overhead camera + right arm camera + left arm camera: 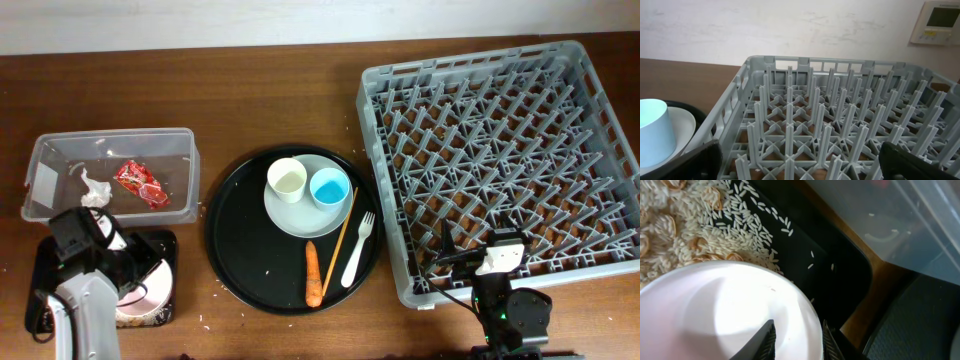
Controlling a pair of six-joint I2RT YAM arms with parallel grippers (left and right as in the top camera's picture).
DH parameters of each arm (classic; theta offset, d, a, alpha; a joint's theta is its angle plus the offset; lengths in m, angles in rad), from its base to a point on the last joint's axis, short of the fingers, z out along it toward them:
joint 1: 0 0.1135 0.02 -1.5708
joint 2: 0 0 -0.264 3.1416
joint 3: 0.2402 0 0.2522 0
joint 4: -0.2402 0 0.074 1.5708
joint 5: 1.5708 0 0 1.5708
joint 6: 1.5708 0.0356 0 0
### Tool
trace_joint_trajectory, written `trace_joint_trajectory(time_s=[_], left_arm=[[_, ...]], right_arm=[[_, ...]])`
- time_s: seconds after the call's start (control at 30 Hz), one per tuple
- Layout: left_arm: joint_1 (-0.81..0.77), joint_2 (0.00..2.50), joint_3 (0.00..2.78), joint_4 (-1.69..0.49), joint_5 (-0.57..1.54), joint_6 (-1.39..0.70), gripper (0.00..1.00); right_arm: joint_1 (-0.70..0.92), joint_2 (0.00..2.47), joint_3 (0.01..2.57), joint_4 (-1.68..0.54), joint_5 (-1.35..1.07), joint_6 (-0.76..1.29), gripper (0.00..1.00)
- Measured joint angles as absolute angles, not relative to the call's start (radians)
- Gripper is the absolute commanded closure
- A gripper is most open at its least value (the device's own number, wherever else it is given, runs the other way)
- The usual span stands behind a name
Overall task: Sort waste into correct bins and load items into the dishwasher rack
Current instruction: 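Tip the pink bowl with the left gripper to dump food onto the black tray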
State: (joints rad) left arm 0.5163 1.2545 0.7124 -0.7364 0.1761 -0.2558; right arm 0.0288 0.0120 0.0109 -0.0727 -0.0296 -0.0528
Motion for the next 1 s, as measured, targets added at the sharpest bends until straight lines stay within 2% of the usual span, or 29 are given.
trace_joint_trajectory(time_s=[0.57, 0.87, 0.93, 1.0], left_arm=[[0.516, 1.254, 0.660, -0.665, 0.226, -0.270, 0.71], [0.516, 1.222, 0.654, -0.654, 0.258, -0.289, 0.70], [0.516, 1.228, 0.644, -0.645, 0.258, -0.289, 0.66], [0.516, 1.246, 0.639, -0.632, 0.258, -0.293, 0.66]], right_arm=[[0.029, 0.012, 0.011, -0.072, -0.030, -0.052, 0.01], [0.029, 0.012, 0.011, -0.073, -0.030, -0.052, 0.01], [0.029, 0.012, 0.011, -0.073, -0.030, -0.053, 0.01], [0.029, 0.012, 0.011, -0.073, -0.030, -0.052, 0.01]])
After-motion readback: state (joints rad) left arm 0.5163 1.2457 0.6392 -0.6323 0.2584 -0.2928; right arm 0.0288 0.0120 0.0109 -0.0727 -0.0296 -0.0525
